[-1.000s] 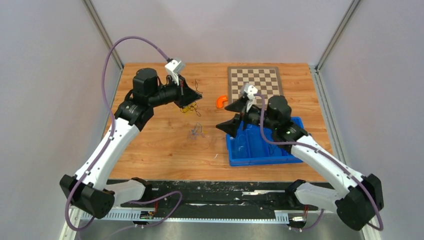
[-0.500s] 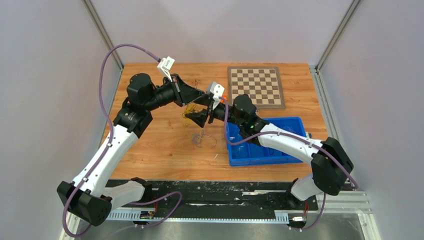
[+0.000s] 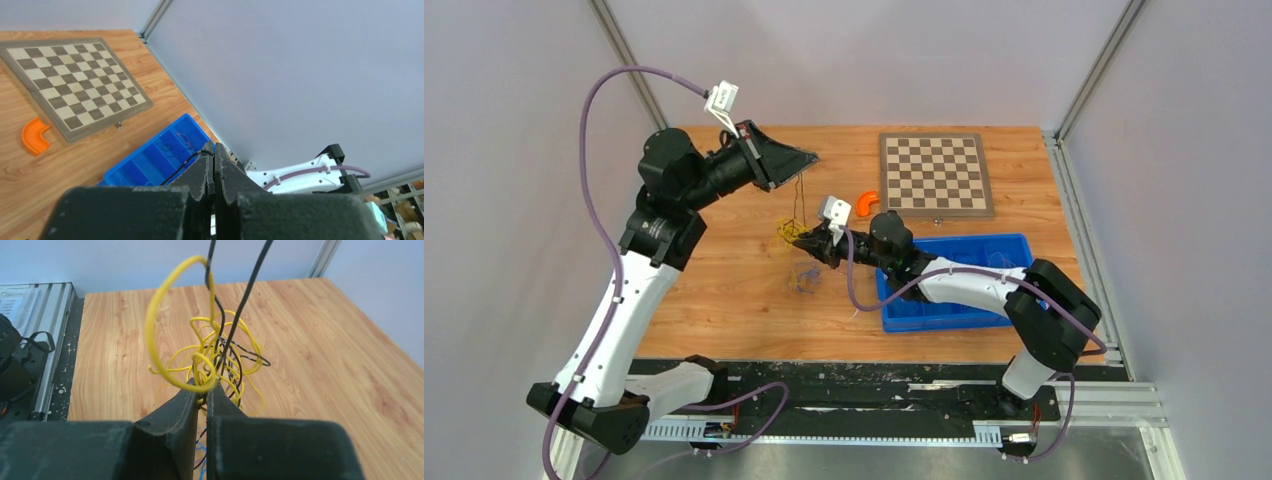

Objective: Untangle the cables

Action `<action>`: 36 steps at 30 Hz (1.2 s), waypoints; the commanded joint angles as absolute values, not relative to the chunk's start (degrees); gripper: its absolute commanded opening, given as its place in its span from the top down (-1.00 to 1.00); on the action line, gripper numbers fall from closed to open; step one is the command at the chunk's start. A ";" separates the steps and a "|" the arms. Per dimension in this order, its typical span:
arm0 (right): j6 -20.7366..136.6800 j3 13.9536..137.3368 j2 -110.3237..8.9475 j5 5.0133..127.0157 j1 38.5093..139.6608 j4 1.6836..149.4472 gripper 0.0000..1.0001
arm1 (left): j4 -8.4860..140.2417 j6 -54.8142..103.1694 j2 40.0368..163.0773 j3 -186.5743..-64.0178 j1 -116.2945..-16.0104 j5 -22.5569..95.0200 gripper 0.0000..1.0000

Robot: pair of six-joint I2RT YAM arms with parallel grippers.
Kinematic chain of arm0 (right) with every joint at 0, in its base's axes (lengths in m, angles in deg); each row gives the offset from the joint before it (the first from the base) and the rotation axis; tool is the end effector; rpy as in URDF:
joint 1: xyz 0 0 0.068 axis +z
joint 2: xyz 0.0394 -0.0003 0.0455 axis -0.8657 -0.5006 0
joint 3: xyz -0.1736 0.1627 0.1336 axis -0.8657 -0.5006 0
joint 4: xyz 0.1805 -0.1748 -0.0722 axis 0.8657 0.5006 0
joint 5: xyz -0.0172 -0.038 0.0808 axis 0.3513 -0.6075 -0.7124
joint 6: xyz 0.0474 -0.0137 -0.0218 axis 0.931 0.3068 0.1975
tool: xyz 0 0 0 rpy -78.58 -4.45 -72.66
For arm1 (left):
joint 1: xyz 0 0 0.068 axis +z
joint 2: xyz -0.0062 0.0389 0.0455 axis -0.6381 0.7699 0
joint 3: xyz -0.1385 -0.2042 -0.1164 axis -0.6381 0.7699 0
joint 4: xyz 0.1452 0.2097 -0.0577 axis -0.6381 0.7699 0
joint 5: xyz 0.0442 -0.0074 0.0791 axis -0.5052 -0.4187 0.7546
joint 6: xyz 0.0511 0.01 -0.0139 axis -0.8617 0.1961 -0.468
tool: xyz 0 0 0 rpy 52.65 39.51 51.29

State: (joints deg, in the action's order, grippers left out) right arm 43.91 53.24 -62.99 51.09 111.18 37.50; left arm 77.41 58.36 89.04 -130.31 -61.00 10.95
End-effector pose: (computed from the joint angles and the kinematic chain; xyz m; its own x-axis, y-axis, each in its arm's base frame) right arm 0.2201 0.2957 0.2600 0.0919 -0.0714 -0.9932 -0.9560 0.2727 -0.1081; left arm 0.2030 -0.1005 0.4759 -0.5297 -0.4340 -0.7287 0.6259 0.3797 -0.6812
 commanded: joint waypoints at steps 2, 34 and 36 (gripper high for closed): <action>41.64 50.33 -67.73 49.92 112.76 38.56 0.82 | 76.38 56.07 89.49 -145.00 -59.78 16.38 1.00; 43.28 43.35 -75.08 51.74 116.74 36.94 1.00 | 76.27 44.95 103.26 -190.02 -58.60 33.40 1.00; 43.17 42.58 -74.81 52.45 116.76 36.95 0.99 | 75.53 45.54 102.99 -189.93 -58.60 32.76 1.00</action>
